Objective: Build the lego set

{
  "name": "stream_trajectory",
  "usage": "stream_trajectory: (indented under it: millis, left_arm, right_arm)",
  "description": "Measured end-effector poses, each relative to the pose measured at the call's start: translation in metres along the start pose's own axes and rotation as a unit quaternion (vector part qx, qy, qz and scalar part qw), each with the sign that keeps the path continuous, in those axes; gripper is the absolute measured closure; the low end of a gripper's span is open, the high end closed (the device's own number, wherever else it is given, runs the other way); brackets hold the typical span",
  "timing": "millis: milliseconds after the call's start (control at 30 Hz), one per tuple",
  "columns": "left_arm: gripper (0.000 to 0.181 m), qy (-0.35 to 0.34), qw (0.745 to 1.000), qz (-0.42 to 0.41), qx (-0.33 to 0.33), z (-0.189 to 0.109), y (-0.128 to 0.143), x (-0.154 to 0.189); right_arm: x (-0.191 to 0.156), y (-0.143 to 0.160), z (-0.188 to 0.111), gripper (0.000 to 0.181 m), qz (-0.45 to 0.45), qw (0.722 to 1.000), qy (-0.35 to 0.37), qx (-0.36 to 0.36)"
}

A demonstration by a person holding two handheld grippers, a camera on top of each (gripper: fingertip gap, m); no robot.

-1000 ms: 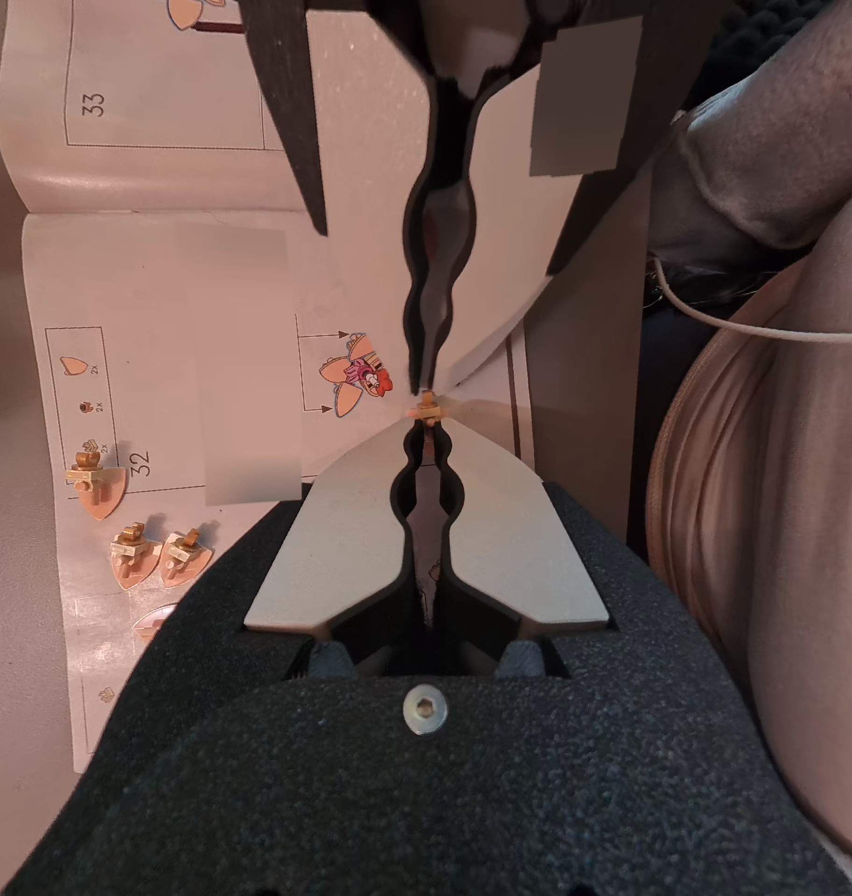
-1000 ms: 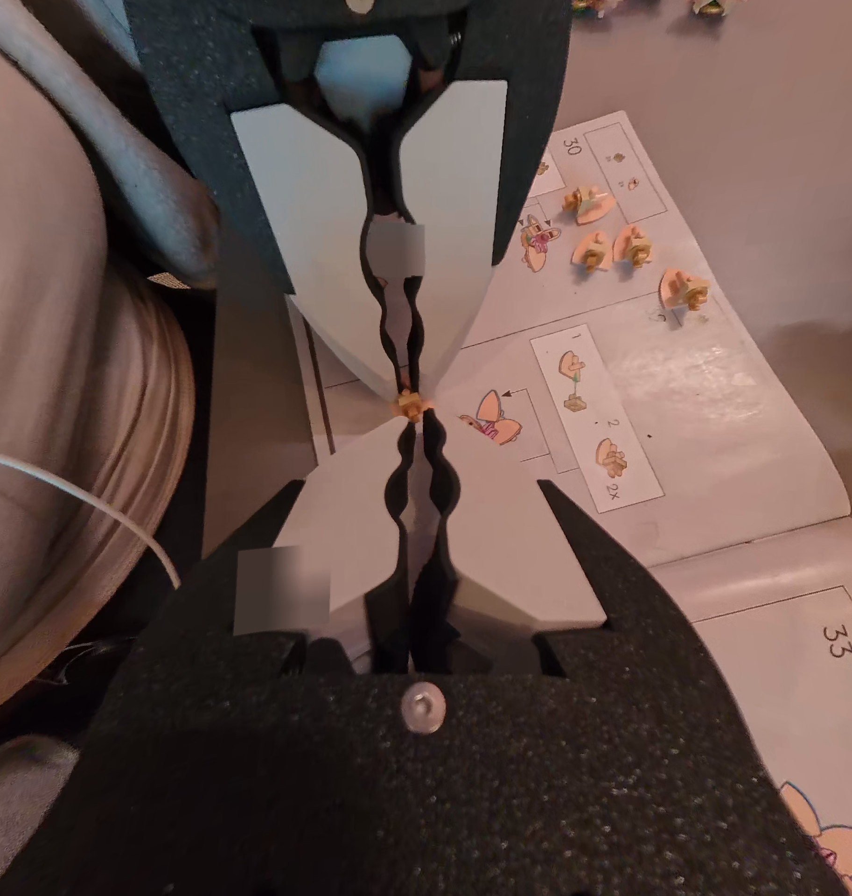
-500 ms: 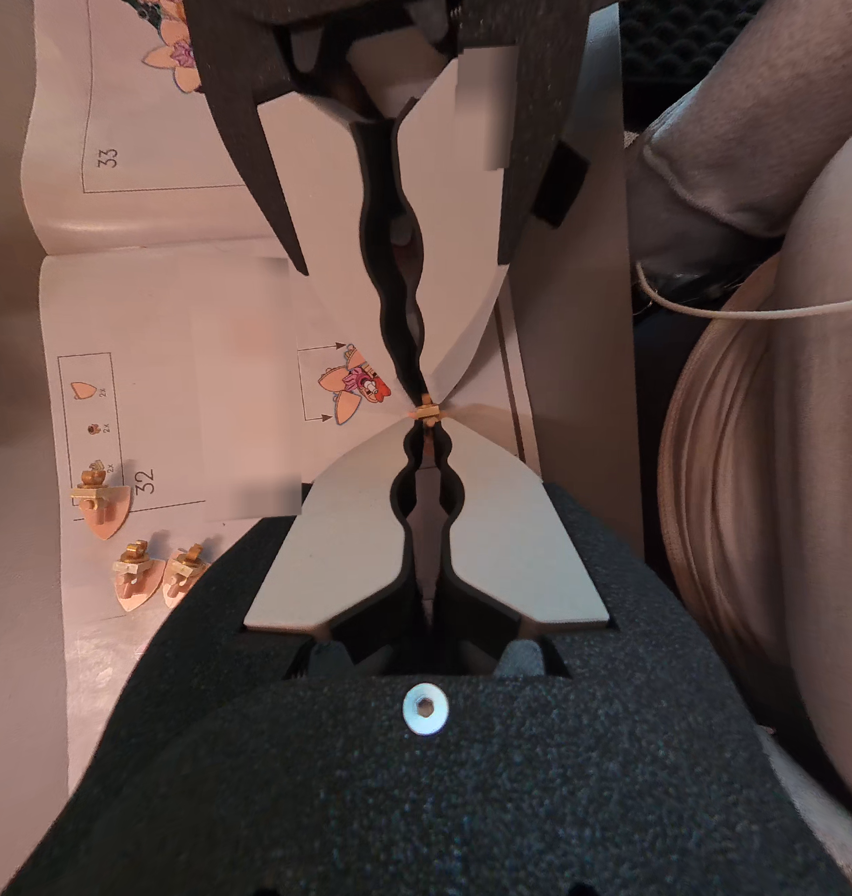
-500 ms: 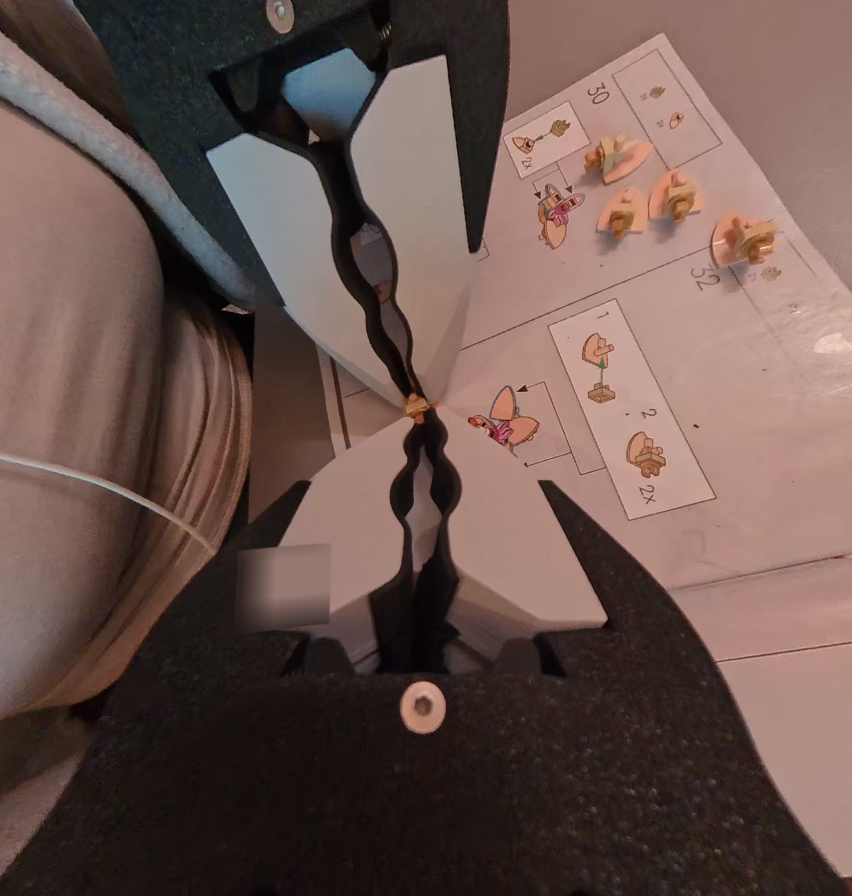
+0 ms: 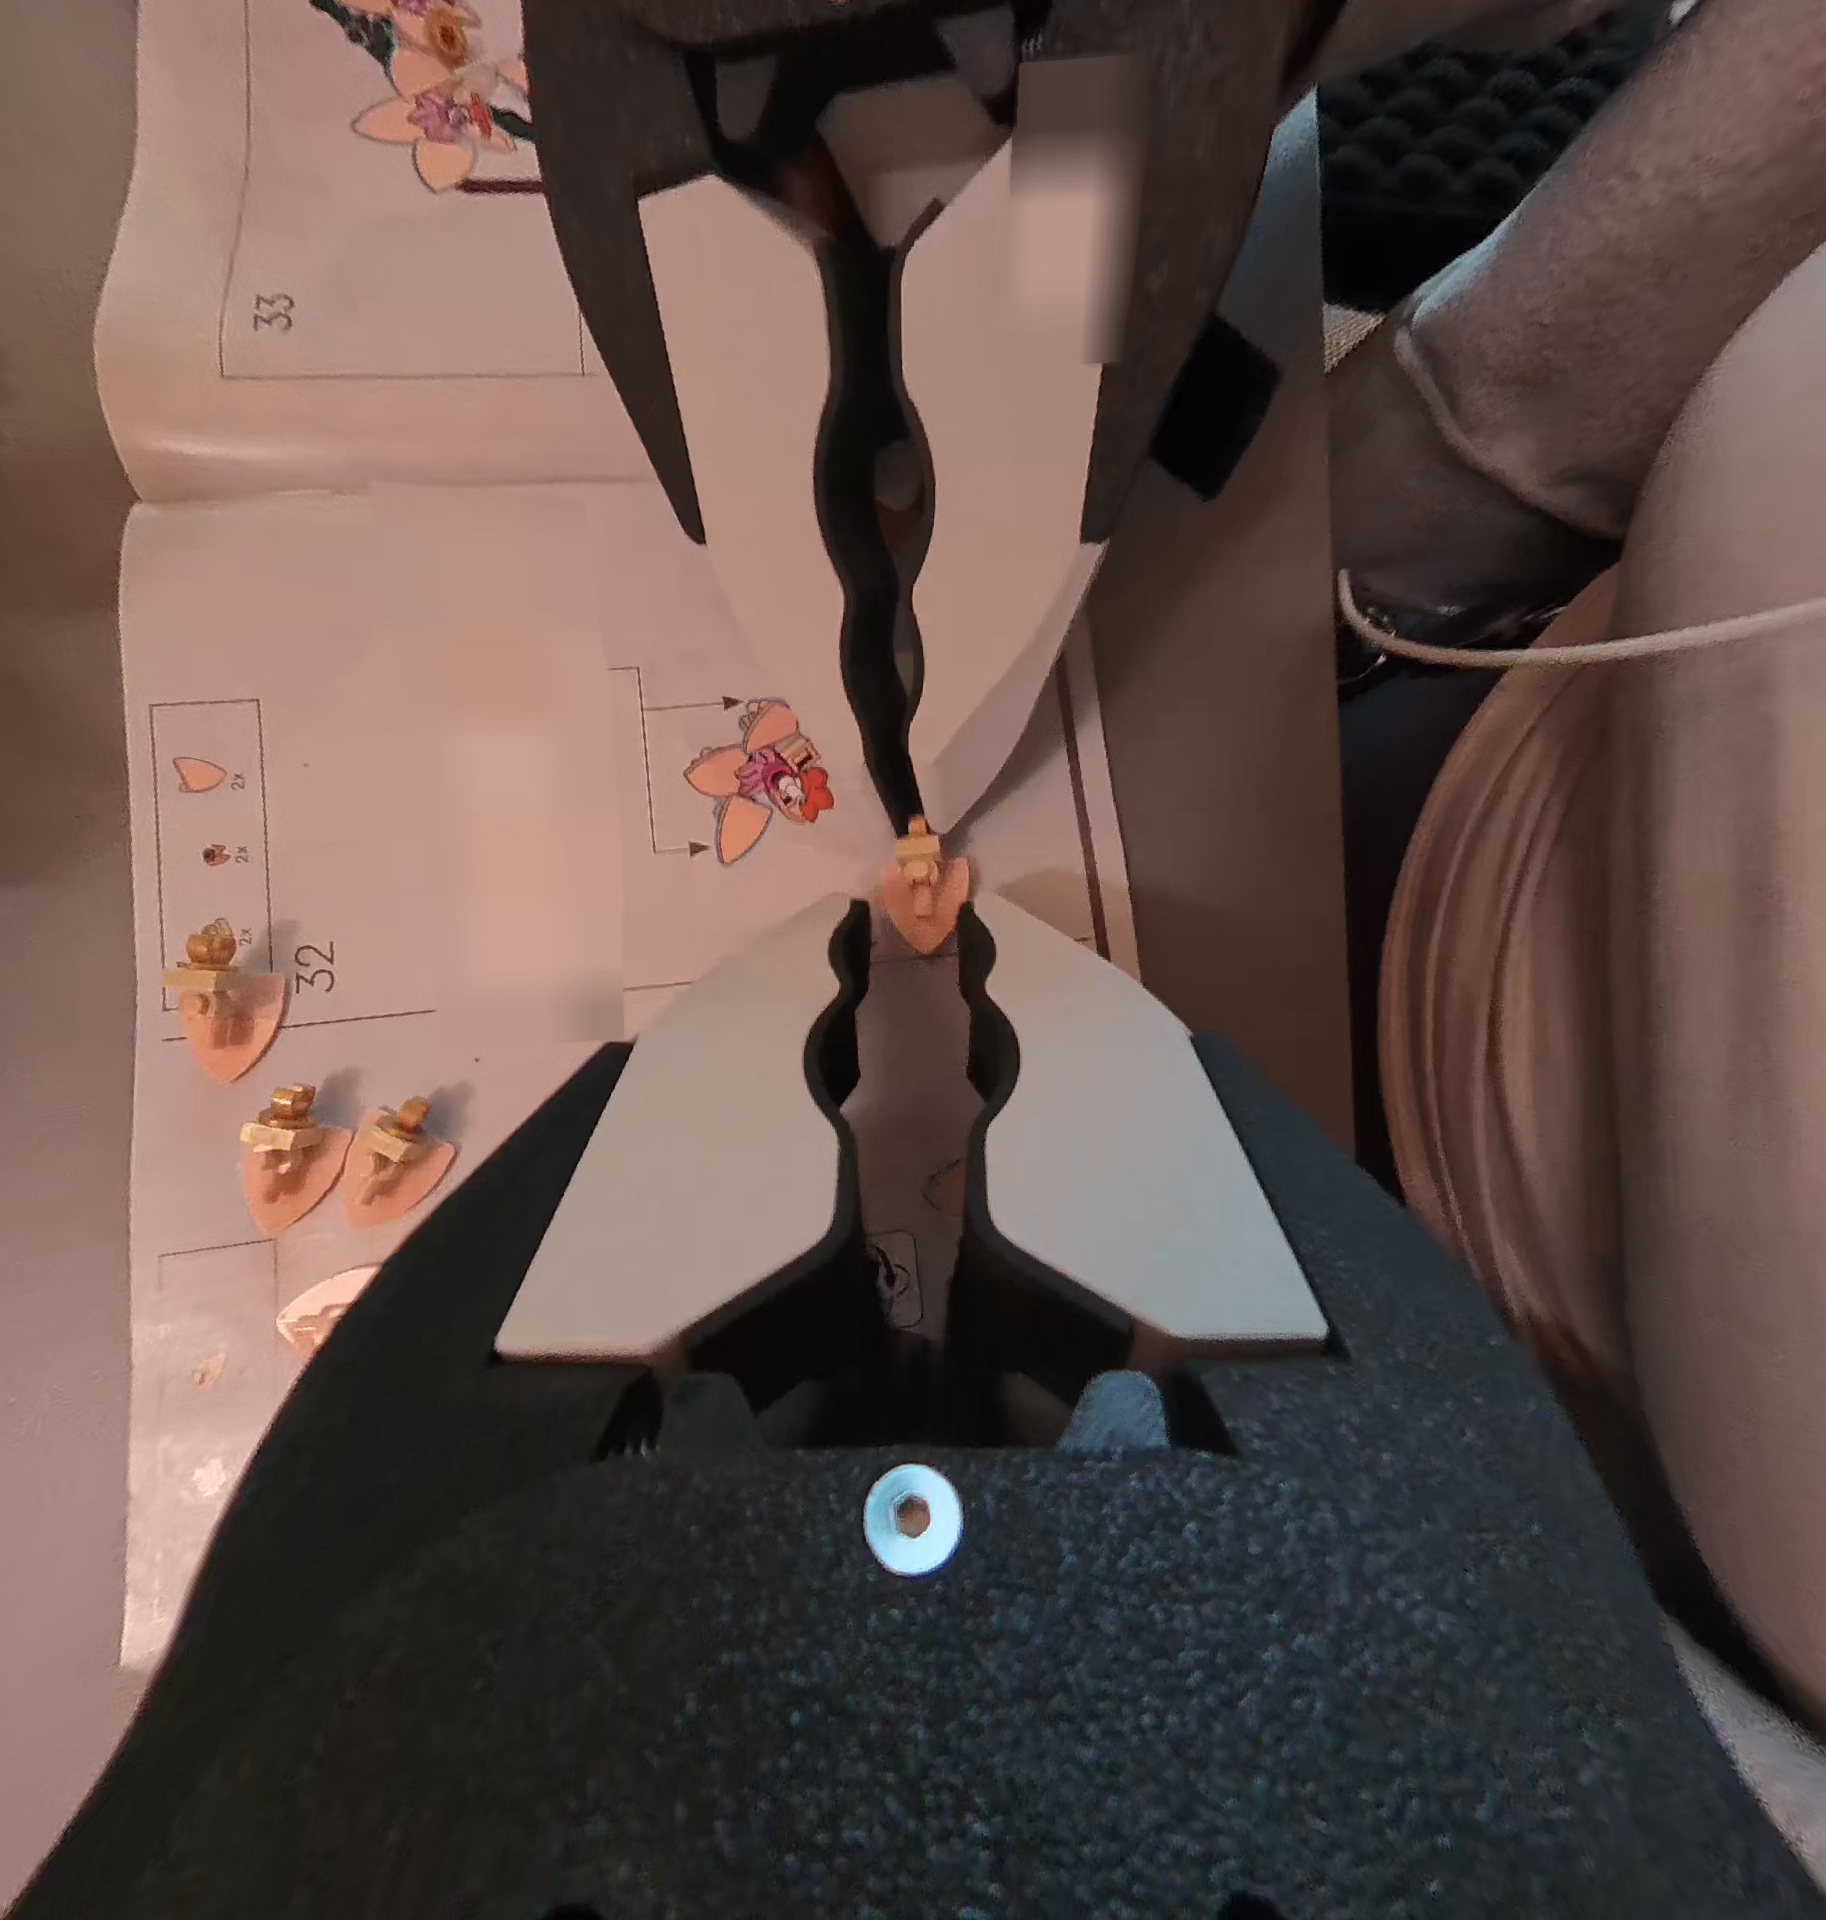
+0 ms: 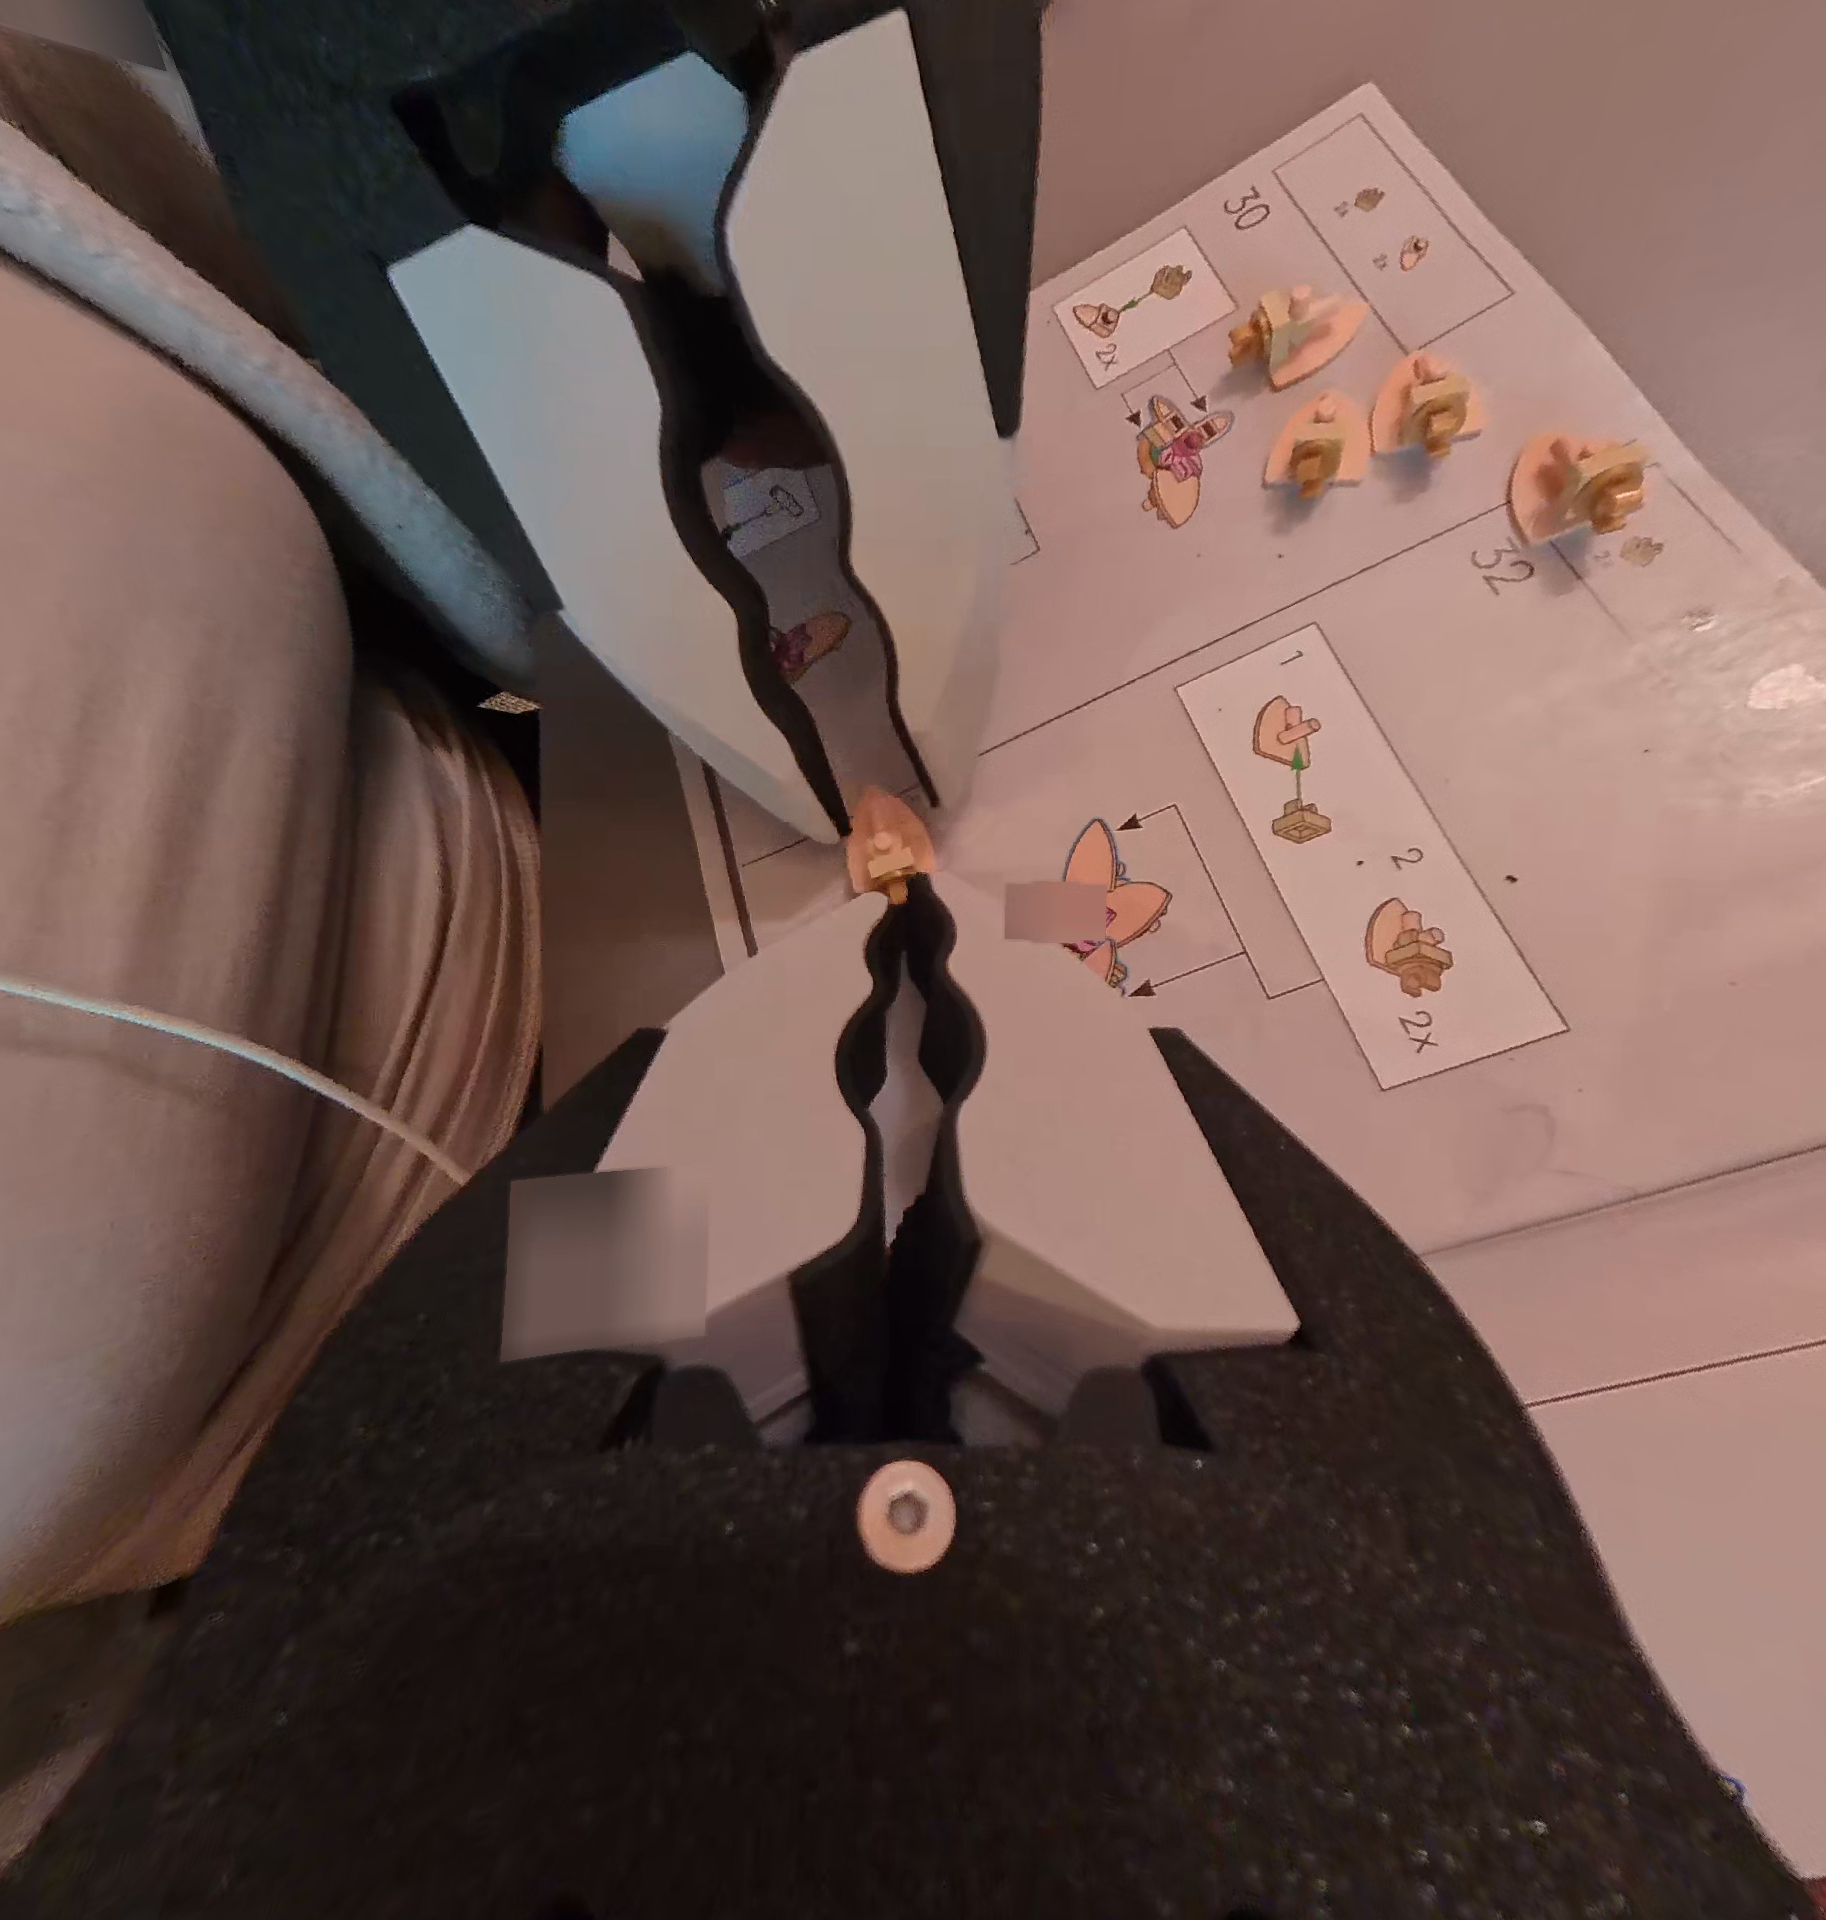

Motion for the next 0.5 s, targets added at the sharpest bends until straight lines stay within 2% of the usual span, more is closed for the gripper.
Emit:
stream_trajectory:
  millis: [333, 433, 500]
  left_arm:
    - [0.171, -0.019, 0.999, -0.006, 0.030, 0.0035, 0.0045, 0.0020]
    - [0.171, -0.025, 0.999, -0.007, 0.031, 0.0035, 0.0045, 0.0025]
    - [0.171, -0.026, 0.999, -0.010, 0.037, 0.0035, 0.0047, 0.0026]
  right_arm:
    - [-0.0042, -0.0090, 0.0007, 0.181, 0.011, 0.999, 0.039, -0.005]
    - [-0.0032, -0.0045, 0.0009, 0.180, 0.006, 0.997, 0.062, -0.041]
    - [-0.0029, -0.0031, 0.0014, 0.180, 0.005, 0.997, 0.065, -0.035]
Point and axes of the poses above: each gripper's, where its closed fingertips meet, z out along the fingers, y out of its underside, x = y × z across the jaws, the point moved 2 cm from there along -z, back along the fingers, and after that the axes turned 1 degree about -y, right-handed, at the moved point
